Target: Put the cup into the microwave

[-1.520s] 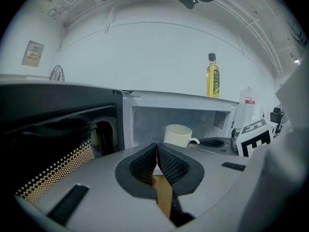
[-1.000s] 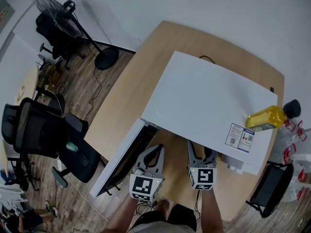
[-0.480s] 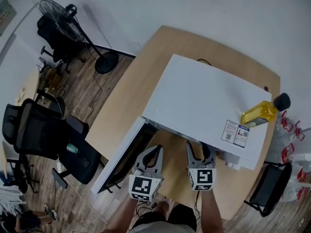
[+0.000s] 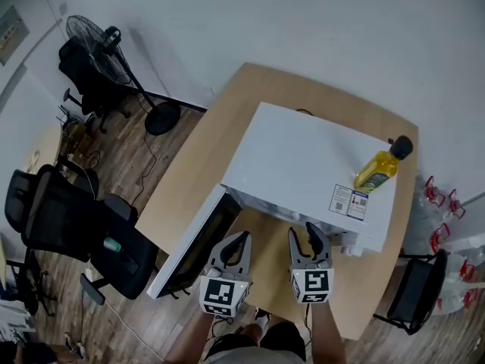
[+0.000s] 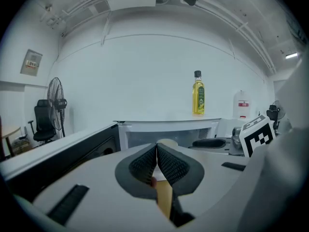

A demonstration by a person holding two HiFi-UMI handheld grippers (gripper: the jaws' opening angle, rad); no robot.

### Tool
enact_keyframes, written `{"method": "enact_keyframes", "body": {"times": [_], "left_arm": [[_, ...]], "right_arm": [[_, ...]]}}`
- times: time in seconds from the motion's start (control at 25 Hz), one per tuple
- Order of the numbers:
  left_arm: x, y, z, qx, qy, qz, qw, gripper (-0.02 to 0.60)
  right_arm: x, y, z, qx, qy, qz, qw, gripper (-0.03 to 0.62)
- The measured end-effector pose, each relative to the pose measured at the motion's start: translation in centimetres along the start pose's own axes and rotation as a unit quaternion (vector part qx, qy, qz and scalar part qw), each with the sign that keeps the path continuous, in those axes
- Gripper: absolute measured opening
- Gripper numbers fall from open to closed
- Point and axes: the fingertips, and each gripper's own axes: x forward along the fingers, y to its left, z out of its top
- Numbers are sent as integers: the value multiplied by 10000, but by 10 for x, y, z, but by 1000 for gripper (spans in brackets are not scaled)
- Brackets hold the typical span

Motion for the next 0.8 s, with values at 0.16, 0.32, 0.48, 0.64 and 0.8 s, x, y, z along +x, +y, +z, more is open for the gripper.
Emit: {"method": "enact_keyframes", "body": {"times": [0.16, 0.32, 0.48, 0.64, 0.8], "left_arm": [[-14, -8, 15, 60, -140, -56, 9999, 25], [-30, -16, 29, 140, -262, -113, 9995, 25], [-44, -24, 42, 212, -403, -186, 9988, 25], [-59, -35, 52, 320, -528, -275, 9977, 25], [-77, -43, 58, 366, -589, -311, 9971, 25]], "right_arm": [[-20, 1, 17, 15, -132, -78, 9999, 155], [-44, 3, 38, -40, -284, -184, 9994, 133], [-66, 1, 58, -129, -442, -313, 9984, 112], [-93, -2, 76, -144, -657, -468, 9966, 91], [-122, -2, 84, -220, -757, -625, 9949, 74]]}}
